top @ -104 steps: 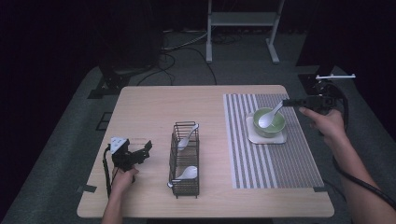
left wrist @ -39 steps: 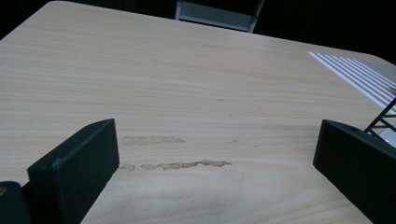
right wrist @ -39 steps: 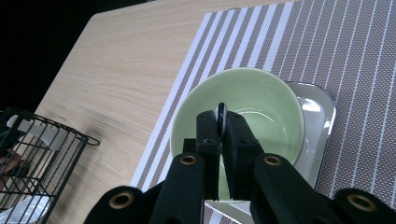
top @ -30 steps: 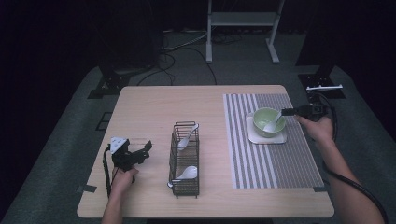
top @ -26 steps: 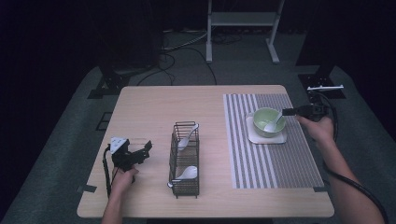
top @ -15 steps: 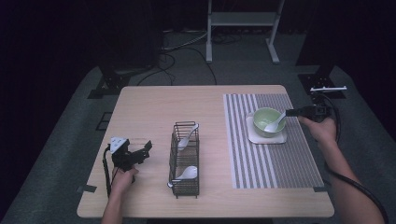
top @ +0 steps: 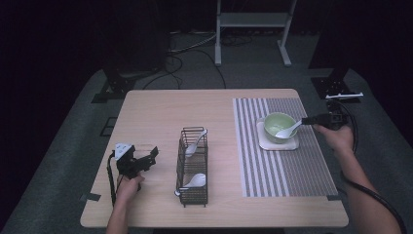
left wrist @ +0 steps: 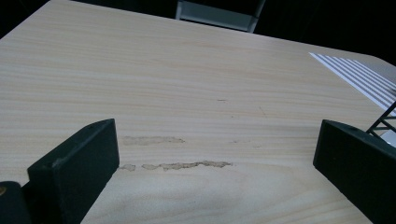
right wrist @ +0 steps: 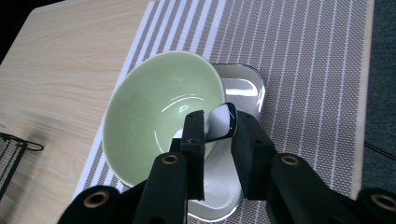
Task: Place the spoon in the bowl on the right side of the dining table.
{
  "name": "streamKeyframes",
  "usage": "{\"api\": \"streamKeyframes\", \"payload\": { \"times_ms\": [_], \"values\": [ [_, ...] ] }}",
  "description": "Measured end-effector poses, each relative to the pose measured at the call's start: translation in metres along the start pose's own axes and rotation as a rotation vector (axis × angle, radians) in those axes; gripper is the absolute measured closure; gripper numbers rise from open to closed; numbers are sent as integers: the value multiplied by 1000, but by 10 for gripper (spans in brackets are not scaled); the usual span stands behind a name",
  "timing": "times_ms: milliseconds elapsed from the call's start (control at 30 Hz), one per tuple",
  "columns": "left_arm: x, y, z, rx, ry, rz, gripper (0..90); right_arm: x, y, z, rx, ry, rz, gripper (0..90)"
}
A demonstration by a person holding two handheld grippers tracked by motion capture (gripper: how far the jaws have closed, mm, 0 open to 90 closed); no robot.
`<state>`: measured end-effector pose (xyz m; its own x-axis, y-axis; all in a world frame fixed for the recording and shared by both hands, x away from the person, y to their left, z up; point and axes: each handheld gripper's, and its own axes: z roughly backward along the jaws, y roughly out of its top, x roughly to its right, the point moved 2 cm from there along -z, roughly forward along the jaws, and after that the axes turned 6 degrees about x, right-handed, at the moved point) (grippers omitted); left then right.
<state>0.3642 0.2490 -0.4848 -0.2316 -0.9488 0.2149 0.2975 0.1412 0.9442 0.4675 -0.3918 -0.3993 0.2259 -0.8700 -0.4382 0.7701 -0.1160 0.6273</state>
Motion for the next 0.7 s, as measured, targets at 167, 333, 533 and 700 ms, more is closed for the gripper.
{"api": "streamKeyframes", "payload": {
  "times_ms": [167, 333, 533, 700],
  "values": [
    [1, 0, 0, -1, -3, -8, 0, 5, -3, 0, -5, -5, -12, 688],
    [1, 0, 0, -1, -4, -13, 0, 8, -6, 1, -6, -7, -18, 676],
    [0, 0, 0, 0, -2, 1, 0, 11, -9, 1, -3, -1, -26, 661],
    [1, 0, 0, 2, -3, 0, 0, 11, -11, 2, -3, 15, -33, 654]
  ]
}}
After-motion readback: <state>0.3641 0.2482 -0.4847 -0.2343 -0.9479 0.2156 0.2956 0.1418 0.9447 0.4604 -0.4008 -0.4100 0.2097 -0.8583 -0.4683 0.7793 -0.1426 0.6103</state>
